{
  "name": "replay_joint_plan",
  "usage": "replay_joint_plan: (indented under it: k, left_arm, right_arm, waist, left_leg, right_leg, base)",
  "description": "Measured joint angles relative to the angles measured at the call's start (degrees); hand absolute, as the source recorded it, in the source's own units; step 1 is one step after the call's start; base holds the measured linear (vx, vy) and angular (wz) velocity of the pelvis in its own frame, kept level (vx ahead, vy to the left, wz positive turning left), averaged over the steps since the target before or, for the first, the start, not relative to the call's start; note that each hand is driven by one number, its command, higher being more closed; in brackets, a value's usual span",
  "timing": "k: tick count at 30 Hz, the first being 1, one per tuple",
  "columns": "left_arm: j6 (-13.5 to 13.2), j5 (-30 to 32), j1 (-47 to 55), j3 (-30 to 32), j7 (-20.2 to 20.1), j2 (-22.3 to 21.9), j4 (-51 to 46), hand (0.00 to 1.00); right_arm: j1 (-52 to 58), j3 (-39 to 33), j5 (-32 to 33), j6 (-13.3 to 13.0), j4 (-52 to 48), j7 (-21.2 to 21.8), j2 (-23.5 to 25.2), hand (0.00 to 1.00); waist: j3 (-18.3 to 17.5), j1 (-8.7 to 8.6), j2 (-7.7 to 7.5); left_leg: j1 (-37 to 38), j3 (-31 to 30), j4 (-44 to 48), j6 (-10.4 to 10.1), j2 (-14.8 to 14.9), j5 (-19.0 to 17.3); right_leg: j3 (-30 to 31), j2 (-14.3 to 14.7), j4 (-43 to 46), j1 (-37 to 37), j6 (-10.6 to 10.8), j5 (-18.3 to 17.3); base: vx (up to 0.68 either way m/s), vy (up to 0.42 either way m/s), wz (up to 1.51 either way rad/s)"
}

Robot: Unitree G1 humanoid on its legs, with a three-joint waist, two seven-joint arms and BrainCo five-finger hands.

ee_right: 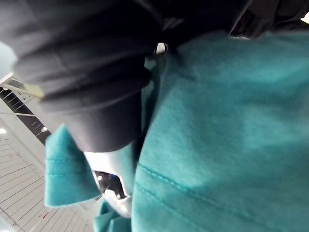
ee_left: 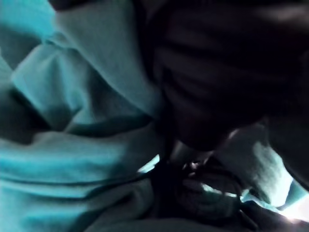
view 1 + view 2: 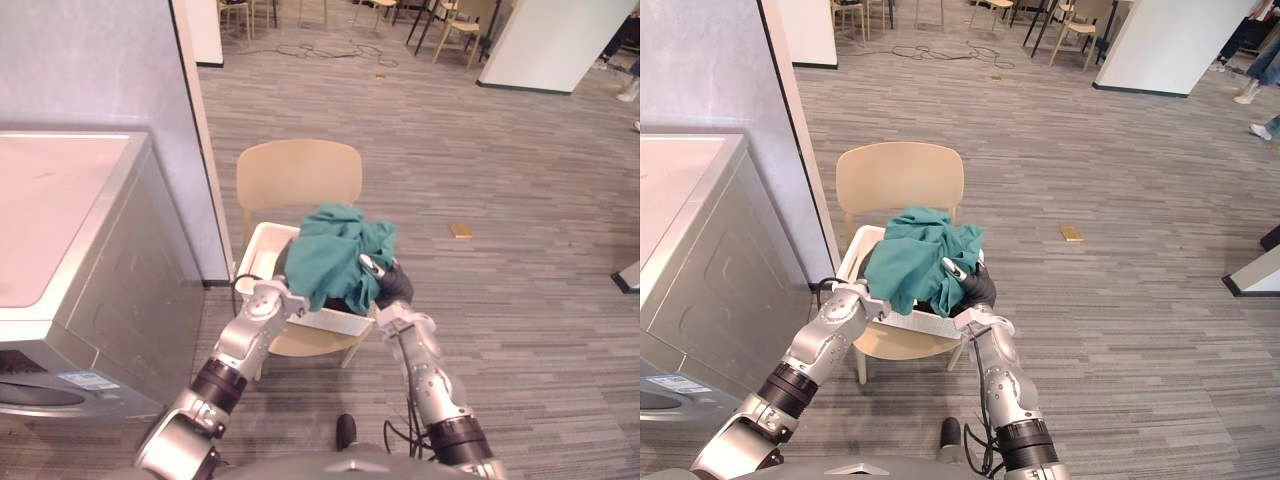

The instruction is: Pick up the laundry basket with both hands and put the clothes into the washing machine.

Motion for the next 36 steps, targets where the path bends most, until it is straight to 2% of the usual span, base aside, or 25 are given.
replay_joint_plan:
  k: [6, 9, 13, 19, 23, 26, 30, 33, 35, 36]
  left_arm:
    - [-0.4, 1.4, 7.2, 11.6, 1.3, -0.1, -2.1, 1.00]
    - [-0.9, 1.3, 11.7, 16.5, 1.9, -0.3, -6.0, 1.00]
    - [-2.2, 1.2, 15.8, 23.4, 2.3, -0.5, -8.1, 1.00]
    - [-2.5, 1.2, 23.0, 29.1, 2.2, -1.3, -10.9, 1.00]
    - [-2.5, 1.3, 28.4, 30.1, 0.2, -2.2, -10.7, 1.00]
    - [-2.5, 1.3, 31.6, 30.5, -1.5, -3.6, -6.6, 1.00]
    - [-1.3, 3.8, 34.0, 32.1, -2.7, -6.0, 5.3, 1.00]
    - [-0.8, 6.5, 34.7, 36.4, -2.7, -7.5, 15.6, 1.00]
    - [-0.6, 8.4, 34.7, 40.3, -2.6, -7.7, 23.1, 1.00]
    - [-0.6, 8.8, 34.6, 43.0, -2.5, -7.9, 27.7, 1.00]
  right_arm:
    - [6.6, -7.7, -1.0, 0.1, -2.2, 2.1, 0.0, 0.00]
    - [8.7, -11.9, -4.1, 0.2, -2.4, 2.7, 0.1, 0.00]
    - [10.8, -17.8, -5.1, 0.3, -2.4, 3.6, 1.3, 0.00]
    - [15.2, -21.9, -5.0, 1.8, -2.2, 3.9, 3.1, 0.00]
    - [17.4, -25.0, -5.9, 3.5, 1.7, 4.2, 4.3, 0.00]
    - [17.7, -28.2, -8.6, 4.0, 8.4, 3.8, 5.6, 0.00]
    - [19.1, -30.3, -8.8, 4.1, 16.1, 1.4, 7.1, 0.00]
    - [19.2, -33.0, -9.7, 3.9, 21.1, -0.4, 7.4, 0.00]
    - [18.4, -36.0, -11.3, 3.3, 27.1, -2.0, 7.5, 0.00]
    - [17.5, -38.4, -11.3, 2.8, 31.8, -3.2, 7.7, 0.00]
  waist:
    - [0.1, -0.14, 0.11]
    - [0.2, -0.06, 0.21]
    - [0.5, 0.17, 1.08]
    - [0.6, 0.30, 2.55]
    - [0.4, 0.48, 3.41]
    - [0.4, 0.56, 4.25]
    - [-0.1, 1.27, 4.96]
    - [-0.3, 1.62, 5.19]
    - [-1.2, 1.77, 4.92]
    - [-1.5, 1.85, 5.40]
  left_leg:
    - [0.0, 0.1, -0.2, 0.2, 0.0, -0.1]
    - [0.2, 0.1, -0.5, -0.1, -0.1, 0.1]
    - [1.1, 0.2, -1.0, -0.1, -0.1, 0.1]
    - [1.0, 0.2, -1.0, -0.1, -0.1, 0.1]
    - [1.1, 0.2, -1.1, -0.1, -0.1, 0.0]
    - [2.3, 0.3, -1.2, -0.1, 0.0, -0.3]
    - [3.5, 1.0, -1.0, 0.0, 0.3, -1.4]
    - [4.6, 1.9, -1.0, -0.4, 0.7, -1.8]
    - [4.6, 2.5, -1.1, -0.5, 1.1, -1.8]
    - [4.6, 2.8, -1.2, -0.5, 1.3, -1.8]
  right_leg:
    - [-0.2, 0.0, -0.1, -0.1, 0.4, -0.4]
    - [-0.2, 0.0, -0.1, -0.1, 0.3, -0.3]
    - [-0.2, 0.0, -0.1, 0.5, 0.4, -0.4]
    - [-0.2, 0.0, -0.2, 0.6, 0.5, -0.5]
    - [-0.3, 0.0, -0.4, 0.9, 0.5, -0.5]
    - [-0.3, 0.1, -0.6, 2.0, 0.5, -0.6]
    - [-0.2, 0.2, -0.4, 3.0, 0.1, -1.2]
    - [-0.2, 0.6, -0.1, 3.7, 0.1, -1.7]
    - [-0.2, 0.9, -0.4, 3.8, 0.0, -1.7]
    - [-0.2, 1.0, -0.6, 3.8, 0.0, -1.6]
  base:
    - [0.00, 0.000, 0.00]
    - [0.00, 0.000, 0.00]
    - [0.00, 0.000, -0.01]
    - [0.00, 0.000, 0.00]
    - [0.00, 0.000, 0.00]
    - [-0.01, -0.002, -0.01]
    - [-0.03, -0.008, -0.04]
    - [-0.03, -0.017, -0.05]
    - [-0.01, -0.024, -0.05]
    - [0.01, -0.021, -0.05]
